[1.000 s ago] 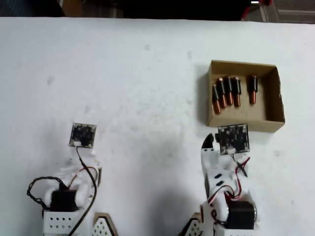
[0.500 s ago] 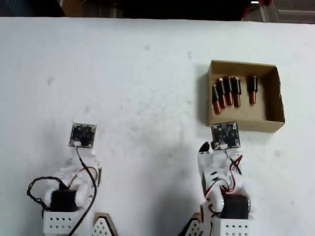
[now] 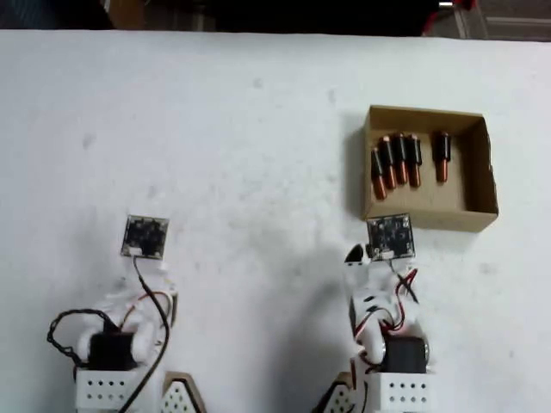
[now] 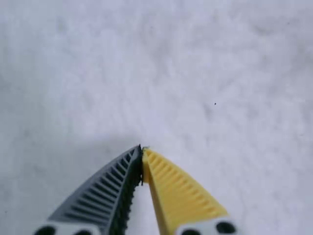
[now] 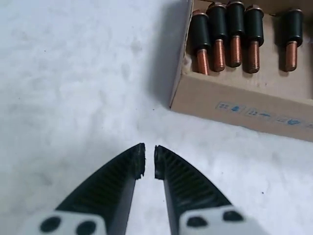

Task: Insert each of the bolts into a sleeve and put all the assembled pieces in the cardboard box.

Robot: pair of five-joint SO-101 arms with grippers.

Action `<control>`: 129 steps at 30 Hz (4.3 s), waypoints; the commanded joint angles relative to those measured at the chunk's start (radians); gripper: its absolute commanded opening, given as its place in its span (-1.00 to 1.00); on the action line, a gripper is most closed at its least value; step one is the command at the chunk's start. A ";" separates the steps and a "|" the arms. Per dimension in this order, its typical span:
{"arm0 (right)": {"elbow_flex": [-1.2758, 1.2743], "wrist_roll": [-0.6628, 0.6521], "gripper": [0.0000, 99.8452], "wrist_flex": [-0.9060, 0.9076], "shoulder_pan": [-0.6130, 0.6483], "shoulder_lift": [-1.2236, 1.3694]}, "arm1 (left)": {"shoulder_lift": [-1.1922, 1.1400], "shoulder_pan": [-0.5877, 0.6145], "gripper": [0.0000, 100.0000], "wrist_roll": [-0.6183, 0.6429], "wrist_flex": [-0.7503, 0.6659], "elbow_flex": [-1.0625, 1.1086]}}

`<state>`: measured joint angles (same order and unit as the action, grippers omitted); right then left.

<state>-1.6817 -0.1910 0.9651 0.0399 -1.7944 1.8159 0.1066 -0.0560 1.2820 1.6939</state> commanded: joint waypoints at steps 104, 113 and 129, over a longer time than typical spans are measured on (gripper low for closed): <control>-0.009 0.089 -0.97 0.303 0.028 -0.004 | 0.012 0.004 -0.95 0.005 0.005 -0.002; -0.009 0.089 -0.97 0.303 0.028 -0.004 | 0.012 0.004 -0.95 0.005 0.005 -0.002; -0.009 0.089 -0.97 0.303 0.028 -0.004 | 0.012 0.005 -0.95 0.005 0.005 -0.002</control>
<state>-1.6817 -0.1082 1.2612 0.0829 -1.7929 1.8159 0.1066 -0.0560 1.2820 1.6939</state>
